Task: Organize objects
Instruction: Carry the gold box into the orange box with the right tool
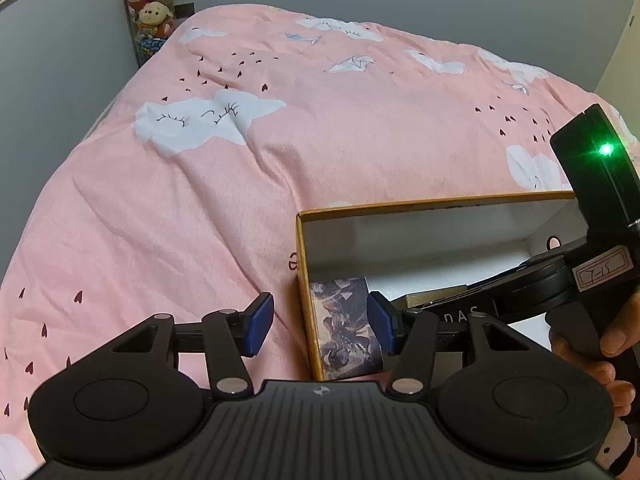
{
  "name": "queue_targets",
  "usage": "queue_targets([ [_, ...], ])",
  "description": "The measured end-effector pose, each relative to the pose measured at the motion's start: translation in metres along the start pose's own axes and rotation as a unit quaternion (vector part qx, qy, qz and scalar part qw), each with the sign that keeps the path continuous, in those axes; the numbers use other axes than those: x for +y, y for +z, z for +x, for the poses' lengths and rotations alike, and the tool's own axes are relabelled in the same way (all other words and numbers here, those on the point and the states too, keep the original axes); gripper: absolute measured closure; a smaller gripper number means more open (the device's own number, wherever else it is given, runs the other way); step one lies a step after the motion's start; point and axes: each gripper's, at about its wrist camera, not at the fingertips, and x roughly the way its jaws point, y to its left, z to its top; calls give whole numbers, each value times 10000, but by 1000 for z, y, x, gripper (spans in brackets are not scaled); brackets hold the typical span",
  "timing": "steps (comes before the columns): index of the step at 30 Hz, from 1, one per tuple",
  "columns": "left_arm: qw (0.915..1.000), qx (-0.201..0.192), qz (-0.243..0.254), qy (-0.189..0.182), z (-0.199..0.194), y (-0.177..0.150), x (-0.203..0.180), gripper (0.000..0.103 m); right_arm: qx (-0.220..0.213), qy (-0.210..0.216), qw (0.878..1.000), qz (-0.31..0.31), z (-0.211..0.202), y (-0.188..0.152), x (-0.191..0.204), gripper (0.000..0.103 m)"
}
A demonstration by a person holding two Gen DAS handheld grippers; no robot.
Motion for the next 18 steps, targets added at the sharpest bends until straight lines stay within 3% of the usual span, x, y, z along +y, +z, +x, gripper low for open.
queue_targets([
  [5, 10000, 20, -41, -19, 2, -3, 0, 41, -104, -71, 9999, -87, -3, -8, 1, 34],
  [11, 10000, 46, -67, 42, 6, -8, -2, 42, -309, -485, 9980, -261, -7, -25, 14, 29],
  [18, 9999, 80, -132, 12, 7, -14, -1, 42, -335, -590, 9972, -301, 5, -39, 19, 39],
])
